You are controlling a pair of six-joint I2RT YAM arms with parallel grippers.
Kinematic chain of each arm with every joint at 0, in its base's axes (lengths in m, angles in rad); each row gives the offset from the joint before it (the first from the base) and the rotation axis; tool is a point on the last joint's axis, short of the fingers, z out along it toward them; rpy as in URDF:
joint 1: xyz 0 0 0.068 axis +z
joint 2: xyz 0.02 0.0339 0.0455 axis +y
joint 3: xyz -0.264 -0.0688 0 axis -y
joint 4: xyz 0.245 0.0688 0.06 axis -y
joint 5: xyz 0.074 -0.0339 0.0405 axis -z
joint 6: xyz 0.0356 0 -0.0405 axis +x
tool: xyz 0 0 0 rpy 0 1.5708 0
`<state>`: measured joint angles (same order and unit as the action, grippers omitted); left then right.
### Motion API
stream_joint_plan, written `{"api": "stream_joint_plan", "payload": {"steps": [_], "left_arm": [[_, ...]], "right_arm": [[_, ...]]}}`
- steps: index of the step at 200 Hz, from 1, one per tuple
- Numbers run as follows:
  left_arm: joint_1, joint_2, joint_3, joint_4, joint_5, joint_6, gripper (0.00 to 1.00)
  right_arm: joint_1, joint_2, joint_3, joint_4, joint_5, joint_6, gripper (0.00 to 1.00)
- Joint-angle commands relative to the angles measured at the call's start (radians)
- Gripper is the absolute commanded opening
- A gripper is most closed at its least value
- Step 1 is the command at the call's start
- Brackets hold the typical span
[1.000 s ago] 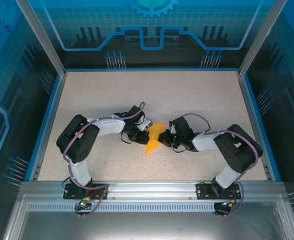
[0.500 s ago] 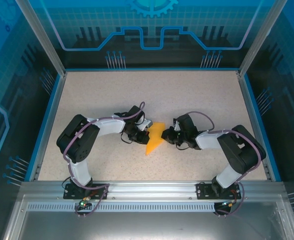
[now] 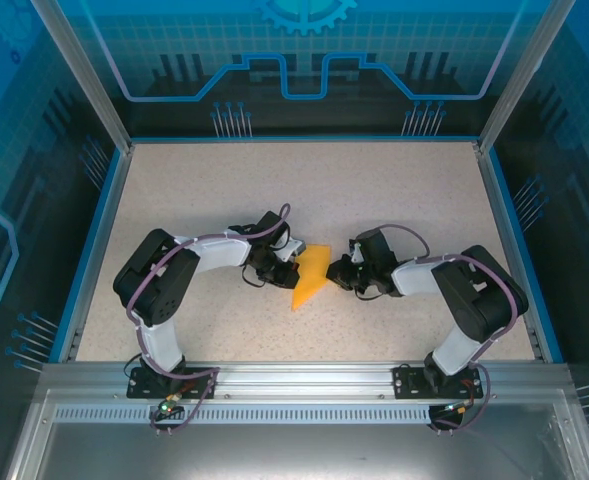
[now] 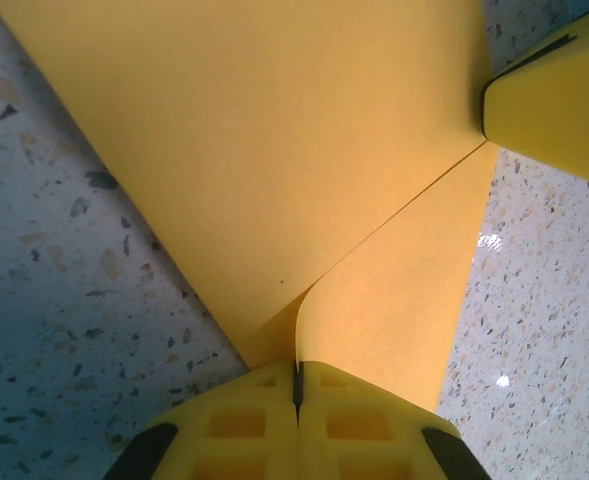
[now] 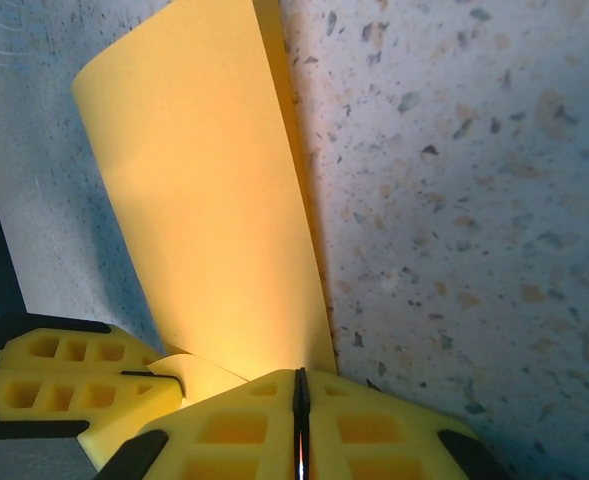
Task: Fold a paper plane with a square sheet of paper (pick it up from the middle)
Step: Third fold the triangle at the center of the table.
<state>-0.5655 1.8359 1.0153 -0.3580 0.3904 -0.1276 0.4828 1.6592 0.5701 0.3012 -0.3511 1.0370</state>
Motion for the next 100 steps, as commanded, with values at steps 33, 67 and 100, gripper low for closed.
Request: {"api": "stream_joint_plan", "payload": {"steps": [33,67,100], "left_arm": [[-0.002,0.033,-0.002,-0.05,-0.012,0.022,0.0],[-0.002,0.034,0.0,-0.048,-0.01,0.022,0.0],[-0.002,0.03,0.0,-0.049,-0.01,0.021,0.01]], "right_arm": [[0.01,-0.085,0.021,-0.11,0.035,-0.038,0.11],[0.049,-0.112,0.042,-0.089,-0.019,-0.043,0.12],[0.073,-0.046,0.047,-0.071,0.004,-0.021,0.12]]}}
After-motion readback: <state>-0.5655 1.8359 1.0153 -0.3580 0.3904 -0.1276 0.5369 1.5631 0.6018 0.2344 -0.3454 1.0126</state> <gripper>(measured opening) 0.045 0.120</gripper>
